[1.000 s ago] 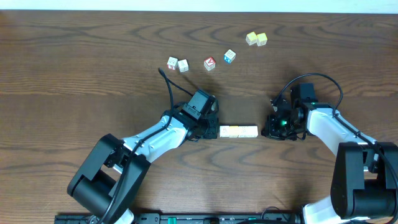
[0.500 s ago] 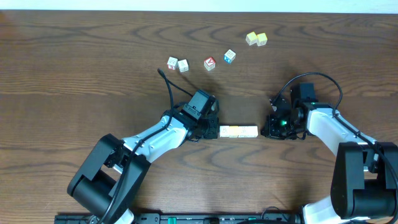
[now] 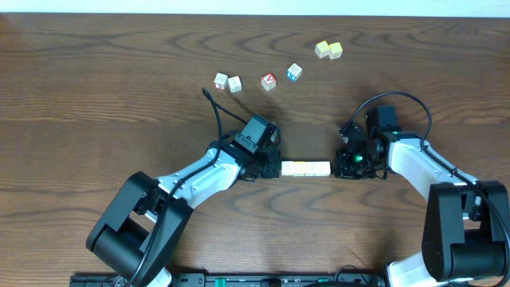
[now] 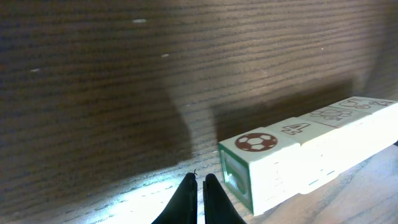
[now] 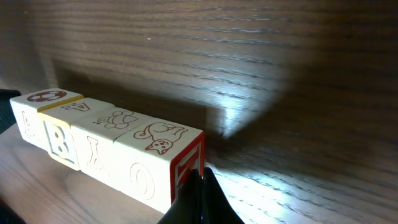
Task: Lift 4 blocks
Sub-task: 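Press both grippers inward against the row's ends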
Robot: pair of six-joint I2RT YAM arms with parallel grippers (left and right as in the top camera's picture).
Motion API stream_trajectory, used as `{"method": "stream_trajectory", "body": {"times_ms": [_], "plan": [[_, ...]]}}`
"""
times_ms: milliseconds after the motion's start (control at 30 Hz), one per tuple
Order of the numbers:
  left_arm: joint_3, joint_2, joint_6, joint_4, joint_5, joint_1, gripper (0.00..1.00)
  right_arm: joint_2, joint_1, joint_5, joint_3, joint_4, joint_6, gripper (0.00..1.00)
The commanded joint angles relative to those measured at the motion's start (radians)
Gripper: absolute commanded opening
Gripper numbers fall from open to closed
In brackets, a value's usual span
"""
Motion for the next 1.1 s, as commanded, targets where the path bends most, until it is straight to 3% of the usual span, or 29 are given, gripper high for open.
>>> {"method": "stream_trajectory", "body": {"times_ms": [0,1067], "plan": [[0.016,0.014,-0.013,0.000,0.013,-0.004,0.07,0.005,0.014,-0.016,-0.005,0.006,-0.019,0.01],[0.016,0.014,-0.013,0.001,-0.026,-0.044,0.07,0.004,0.015,-0.004,0.016,-0.014,-0.019,0.01]]}}
